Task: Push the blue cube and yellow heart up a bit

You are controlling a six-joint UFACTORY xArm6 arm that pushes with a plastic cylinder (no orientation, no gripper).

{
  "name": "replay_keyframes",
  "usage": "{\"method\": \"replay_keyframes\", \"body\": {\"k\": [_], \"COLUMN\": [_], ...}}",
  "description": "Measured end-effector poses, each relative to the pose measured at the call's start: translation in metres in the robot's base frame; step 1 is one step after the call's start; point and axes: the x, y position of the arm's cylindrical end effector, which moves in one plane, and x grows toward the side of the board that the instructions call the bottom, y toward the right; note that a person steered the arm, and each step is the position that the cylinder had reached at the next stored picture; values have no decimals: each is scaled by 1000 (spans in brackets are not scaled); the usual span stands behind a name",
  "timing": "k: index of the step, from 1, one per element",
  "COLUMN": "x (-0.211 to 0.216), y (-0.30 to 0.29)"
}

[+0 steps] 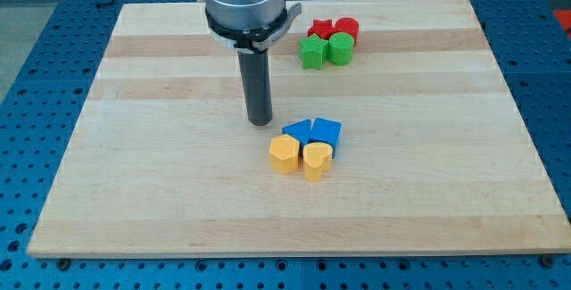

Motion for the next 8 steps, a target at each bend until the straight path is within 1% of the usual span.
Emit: {"method": "replay_keyframes", "body": {"k": [1,3,4,5,7,8], "x": [-3,-5,6,6,52,58], "y": [-3,-51,-60,-60,-66,-66]}}
